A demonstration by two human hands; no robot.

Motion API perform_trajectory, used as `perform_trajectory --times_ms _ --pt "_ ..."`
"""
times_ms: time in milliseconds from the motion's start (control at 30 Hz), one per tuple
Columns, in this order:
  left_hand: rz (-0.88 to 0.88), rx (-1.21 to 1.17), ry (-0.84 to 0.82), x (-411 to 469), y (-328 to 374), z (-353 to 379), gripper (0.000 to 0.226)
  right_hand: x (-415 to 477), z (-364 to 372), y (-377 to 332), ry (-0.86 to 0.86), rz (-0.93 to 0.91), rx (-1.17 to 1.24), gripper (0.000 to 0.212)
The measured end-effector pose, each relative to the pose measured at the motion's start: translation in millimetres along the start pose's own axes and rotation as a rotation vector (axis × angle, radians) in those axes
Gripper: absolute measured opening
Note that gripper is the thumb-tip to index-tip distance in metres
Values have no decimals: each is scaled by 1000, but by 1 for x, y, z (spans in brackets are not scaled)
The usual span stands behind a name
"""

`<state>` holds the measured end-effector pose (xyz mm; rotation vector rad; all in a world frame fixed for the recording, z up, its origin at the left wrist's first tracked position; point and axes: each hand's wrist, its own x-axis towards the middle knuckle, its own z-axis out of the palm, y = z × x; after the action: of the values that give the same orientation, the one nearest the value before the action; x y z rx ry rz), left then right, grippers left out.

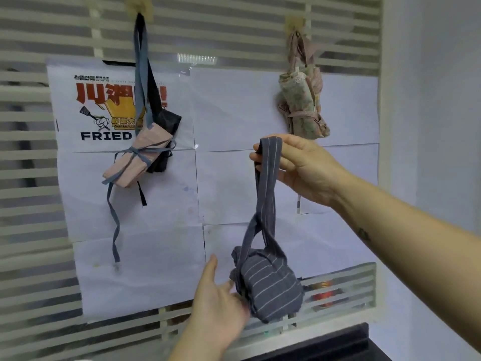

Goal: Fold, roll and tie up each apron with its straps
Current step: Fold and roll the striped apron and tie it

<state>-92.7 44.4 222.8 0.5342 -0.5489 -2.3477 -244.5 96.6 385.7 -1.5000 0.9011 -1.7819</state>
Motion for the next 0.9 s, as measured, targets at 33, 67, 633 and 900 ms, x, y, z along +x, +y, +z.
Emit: perform_trajectory --times_ms 33,67,633,900 --pt "-38 -59 2 1 -5 0 70 -2 2 6 7 -5 3 8" --pt "-63 -89 7 1 -10 1 73 -4 3 12 16 -14 6 7" --pt "551 492 -127 4 -26 13 40 -54 -48 73 809 -225 -331 29" --pt "712 1024 -210 -13 -3 -8 67 -64 -54 89 465 -252 -798 34"
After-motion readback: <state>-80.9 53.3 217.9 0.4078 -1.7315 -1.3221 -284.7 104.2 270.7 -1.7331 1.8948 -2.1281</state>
